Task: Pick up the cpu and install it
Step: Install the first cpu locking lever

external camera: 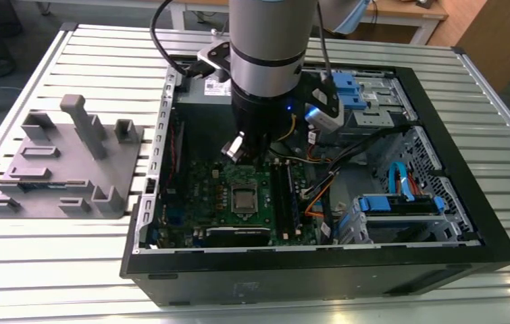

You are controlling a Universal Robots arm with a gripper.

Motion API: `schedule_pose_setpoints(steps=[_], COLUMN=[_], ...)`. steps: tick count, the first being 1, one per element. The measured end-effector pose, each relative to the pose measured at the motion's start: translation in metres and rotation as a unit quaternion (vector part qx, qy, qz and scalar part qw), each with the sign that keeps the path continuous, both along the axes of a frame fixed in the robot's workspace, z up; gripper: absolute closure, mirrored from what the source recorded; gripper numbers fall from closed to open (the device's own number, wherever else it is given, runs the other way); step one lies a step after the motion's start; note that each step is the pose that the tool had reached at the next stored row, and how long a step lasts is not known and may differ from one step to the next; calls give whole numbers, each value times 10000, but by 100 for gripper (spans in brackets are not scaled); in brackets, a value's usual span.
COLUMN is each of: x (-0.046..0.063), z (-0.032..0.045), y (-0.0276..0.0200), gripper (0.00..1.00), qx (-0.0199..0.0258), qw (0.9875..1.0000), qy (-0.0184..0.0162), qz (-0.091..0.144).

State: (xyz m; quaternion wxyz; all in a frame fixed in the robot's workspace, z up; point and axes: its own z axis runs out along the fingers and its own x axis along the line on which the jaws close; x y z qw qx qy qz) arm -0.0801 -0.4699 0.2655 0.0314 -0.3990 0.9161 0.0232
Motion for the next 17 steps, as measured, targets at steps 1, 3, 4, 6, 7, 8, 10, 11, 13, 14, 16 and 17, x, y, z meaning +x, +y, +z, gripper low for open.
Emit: schedule_pose_setpoints(steps=[1,3,4,6,7,8,10,11,13,14,16,17], x=[4,12,17,25,27,29,33,36,39,42,48,51], z=[0,-1,-2,-2,-2,-2,-2,-2,-2,-2,-2,-2], y=[10,33,44,60,66,70,78,84,100,108,123,131], gripper=[89,89,89,89,89,89,89,89,89,89,89,89], qx=[0,0,0,0,0,0,0,-1,0,0,0,0], qw=[10000,10000,10000,10000,10000,10000,10000,10000,10000,10000,10000,10000], qy=[0,0,0,0,0,0,0,0,0,0,0,0], qz=[0,-3,-5,-11,-12,-13,-14,-15,-16,-17,-18,-19])
